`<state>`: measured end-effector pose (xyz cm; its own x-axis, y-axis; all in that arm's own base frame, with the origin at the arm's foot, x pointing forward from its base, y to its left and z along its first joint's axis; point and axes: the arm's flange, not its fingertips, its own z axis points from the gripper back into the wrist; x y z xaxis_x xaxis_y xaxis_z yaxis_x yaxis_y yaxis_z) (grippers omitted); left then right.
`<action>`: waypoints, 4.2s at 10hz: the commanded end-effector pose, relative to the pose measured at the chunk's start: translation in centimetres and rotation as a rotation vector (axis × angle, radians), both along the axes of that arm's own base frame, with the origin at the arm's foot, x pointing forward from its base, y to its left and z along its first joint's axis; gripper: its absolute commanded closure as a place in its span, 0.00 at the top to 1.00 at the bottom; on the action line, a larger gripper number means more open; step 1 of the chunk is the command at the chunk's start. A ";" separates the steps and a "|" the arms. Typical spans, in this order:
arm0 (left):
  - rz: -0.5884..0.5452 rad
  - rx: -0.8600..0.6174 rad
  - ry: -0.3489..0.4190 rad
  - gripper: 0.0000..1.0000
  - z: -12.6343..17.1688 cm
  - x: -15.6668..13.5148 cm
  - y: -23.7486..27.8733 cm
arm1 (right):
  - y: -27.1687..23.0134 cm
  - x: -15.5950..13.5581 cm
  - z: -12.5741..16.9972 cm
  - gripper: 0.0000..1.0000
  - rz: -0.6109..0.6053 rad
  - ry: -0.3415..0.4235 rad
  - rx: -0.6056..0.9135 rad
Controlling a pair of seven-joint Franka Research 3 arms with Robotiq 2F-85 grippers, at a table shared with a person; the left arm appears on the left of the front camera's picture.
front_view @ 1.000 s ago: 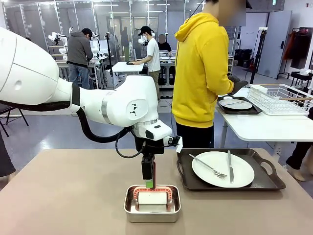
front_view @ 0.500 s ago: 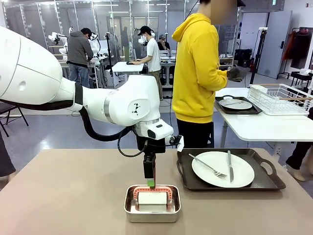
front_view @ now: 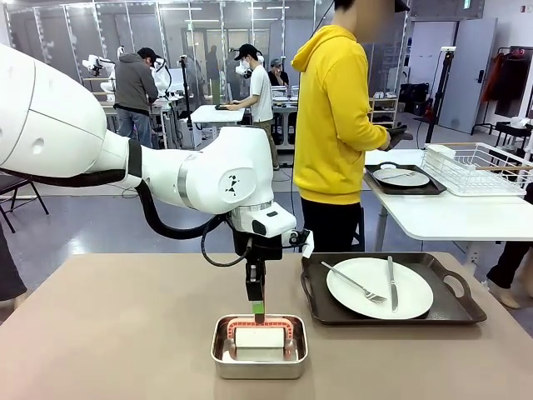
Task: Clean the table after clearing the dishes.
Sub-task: When the left (or right) Handle tray is removed, use the left hand (or right hand) to clean the left (or right) side of the table with the Lint Roller.
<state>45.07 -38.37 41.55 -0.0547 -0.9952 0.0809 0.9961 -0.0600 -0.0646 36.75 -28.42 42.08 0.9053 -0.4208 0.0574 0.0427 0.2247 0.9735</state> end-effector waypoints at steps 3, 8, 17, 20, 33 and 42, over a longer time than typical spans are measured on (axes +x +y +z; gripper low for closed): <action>0.025 0.005 -0.006 0.00 0.6 0.0 -0.1 | 0.0 -0.2 0.3 1.00 -0.002 -0.005 0.000; 0.163 0.003 -0.003 0.16 5.1 -1.1 0.8 | 0.0 -0.2 0.3 1.00 -0.002 -0.005 0.000; 1.339 -0.168 -0.103 0.16 13.1 0.3 11.7 | 0.0 -0.2 0.3 1.00 -0.002 -0.005 0.000; 1.359 -0.158 -0.059 0.16 12.0 0.9 12.4 | 0.0 -0.2 0.3 1.00 -0.002 -0.005 0.000; 1.568 -0.418 0.247 0.21 5.9 4.3 21.2 | 0.0 -0.2 0.3 1.00 -0.002 -0.005 0.000; 1.499 -0.521 0.425 0.21 -3.0 7.1 25.9 | 0.0 -0.2 0.3 1.00 -0.002 -0.005 0.000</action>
